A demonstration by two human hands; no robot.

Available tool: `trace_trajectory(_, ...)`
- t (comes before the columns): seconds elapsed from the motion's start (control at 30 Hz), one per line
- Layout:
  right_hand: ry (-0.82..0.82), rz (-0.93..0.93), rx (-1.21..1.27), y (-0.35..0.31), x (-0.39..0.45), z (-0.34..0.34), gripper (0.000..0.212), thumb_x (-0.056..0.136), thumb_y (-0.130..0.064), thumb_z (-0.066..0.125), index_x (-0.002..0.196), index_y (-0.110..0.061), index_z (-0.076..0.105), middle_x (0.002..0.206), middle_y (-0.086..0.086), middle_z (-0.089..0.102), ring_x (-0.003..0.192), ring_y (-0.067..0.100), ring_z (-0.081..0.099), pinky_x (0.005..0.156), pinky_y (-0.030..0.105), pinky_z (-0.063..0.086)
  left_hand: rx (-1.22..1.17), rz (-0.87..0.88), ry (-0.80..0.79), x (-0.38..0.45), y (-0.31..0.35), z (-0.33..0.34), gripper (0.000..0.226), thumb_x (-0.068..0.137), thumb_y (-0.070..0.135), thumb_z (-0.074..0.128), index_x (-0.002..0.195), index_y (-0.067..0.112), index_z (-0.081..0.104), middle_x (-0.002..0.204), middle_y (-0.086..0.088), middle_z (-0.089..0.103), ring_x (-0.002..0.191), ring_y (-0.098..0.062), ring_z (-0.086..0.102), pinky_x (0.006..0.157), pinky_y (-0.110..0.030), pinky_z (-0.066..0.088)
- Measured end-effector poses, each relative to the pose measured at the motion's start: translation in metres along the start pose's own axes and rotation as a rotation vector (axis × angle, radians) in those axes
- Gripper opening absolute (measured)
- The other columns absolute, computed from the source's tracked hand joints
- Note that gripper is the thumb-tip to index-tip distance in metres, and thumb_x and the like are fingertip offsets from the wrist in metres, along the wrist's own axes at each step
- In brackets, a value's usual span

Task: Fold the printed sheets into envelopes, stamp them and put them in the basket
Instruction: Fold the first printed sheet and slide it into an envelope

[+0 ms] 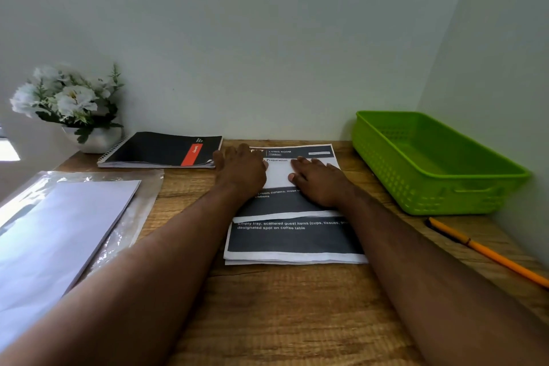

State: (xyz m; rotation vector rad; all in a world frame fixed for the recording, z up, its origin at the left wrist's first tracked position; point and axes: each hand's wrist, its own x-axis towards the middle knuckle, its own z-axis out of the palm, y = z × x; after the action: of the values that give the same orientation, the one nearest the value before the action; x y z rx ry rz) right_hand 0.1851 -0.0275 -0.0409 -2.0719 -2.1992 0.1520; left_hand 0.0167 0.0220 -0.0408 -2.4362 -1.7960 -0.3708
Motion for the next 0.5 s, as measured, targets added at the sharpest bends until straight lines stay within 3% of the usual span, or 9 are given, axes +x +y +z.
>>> trace_trajectory(0.1, 0.074, 0.012, 0.027, 0.003, 0.001, 0.005, 0.058, 0.1, -0.044, 0.032, 0.152, -0.024, 0.017, 0.16, -0.003, 0.016, 0.147, 0.022, 0.014, 0.117, 0.045, 0.014, -0.082, 0.029, 0.134, 0.0, -0.002, -0.001, 0.03, 0.098, 0.036, 0.042, 0.12, 0.026, 0.06, 0.125, -0.006, 0.049, 0.122, -0.029, 0.041, 0.1, -0.046, 0.023)
trace_trajectory(0.17, 0.243, 0.007, 0.039, 0.005, 0.002, 0.005, 0.062, 0.096, -0.045, 0.043, 0.15, -0.026, 0.022, 0.155, -0.002, 0.029, 0.143, 0.021, 0.024, 0.116, 0.05, 0.015, -0.132, 0.102, 0.333, -0.001, 0.001, -0.005, 0.021, 0.096, 0.031, 0.048, 0.109, 0.027, 0.064, 0.114, -0.002, 0.051, 0.112, -0.026, 0.046, 0.096, -0.043, 0.025)
trace_trajectory(0.23, 0.485, -0.056, 0.055, 0.007, 0.004, -0.001, 0.055, 0.09, -0.037, 0.056, 0.142, -0.023, 0.041, 0.138, 0.004, 0.05, 0.131, 0.021, 0.043, 0.115, 0.048, 0.02, -0.159, 0.163, 0.527, -0.004, 0.004, -0.008, 0.014, 0.091, 0.026, 0.054, 0.098, 0.027, 0.067, 0.105, 0.0, 0.056, 0.101, -0.024, 0.052, 0.092, -0.042, 0.025)
trace_trajectory(0.3, 0.729, -0.146, 0.039, 0.006, 0.006, -0.008, 0.033, 0.086, -0.022, 0.06, 0.119, -0.019, 0.063, 0.112, 0.005, 0.065, 0.112, 0.022, 0.057, 0.114, 0.045, 0.02, -0.168, 0.178, 0.66, -0.007, 0.005, -0.009, 0.012, 0.087, 0.026, 0.055, 0.089, 0.025, 0.067, 0.097, 0.002, 0.06, 0.094, -0.023, 0.055, 0.09, -0.041, 0.025)
trace_trajectory(0.37, 0.87, -0.206, 0.0, 0.003, 0.007, -0.011, 0.019, 0.08, -0.013, 0.059, 0.093, -0.017, 0.071, 0.091, 0.003, 0.068, 0.095, 0.022, 0.063, 0.111, 0.043, 0.023, -0.162, 0.151, 0.693, -0.012, 0.007, -0.013, 0.019, 0.083, 0.029, 0.049, 0.079, 0.023, 0.068, 0.087, 0.004, 0.063, 0.088, -0.022, 0.057, 0.09, -0.041, 0.023)
trace_trajectory(0.43, 0.859, -0.263, 0.03, -0.002, 0.005, -0.011, 0.016, 0.072, -0.009, 0.058, 0.081, -0.015, 0.07, 0.082, 0.003, 0.068, 0.084, 0.024, 0.065, 0.102, 0.04, 0.035, -0.154, 0.114, 0.645, -0.017, 0.009, -0.018, 0.031, 0.082, 0.032, 0.039, 0.072, 0.02, 0.066, 0.077, 0.003, 0.064, 0.078, -0.022, 0.058, 0.086, -0.041, 0.027)
trace_trajectory(0.5, 0.78, -0.296, 0.091, -0.006, 0.001, -0.01, 0.018, 0.068, -0.007, 0.057, 0.078, -0.014, 0.07, 0.08, 0.004, 0.069, 0.076, 0.027, 0.066, 0.081, 0.034, 0.047, -0.195, 0.109, 0.534, -0.019, 0.01, -0.021, 0.039, 0.082, 0.031, 0.033, 0.07, 0.015, 0.065, 0.073, -0.003, 0.065, 0.068, -0.025, 0.057, 0.077, -0.038, 0.034)
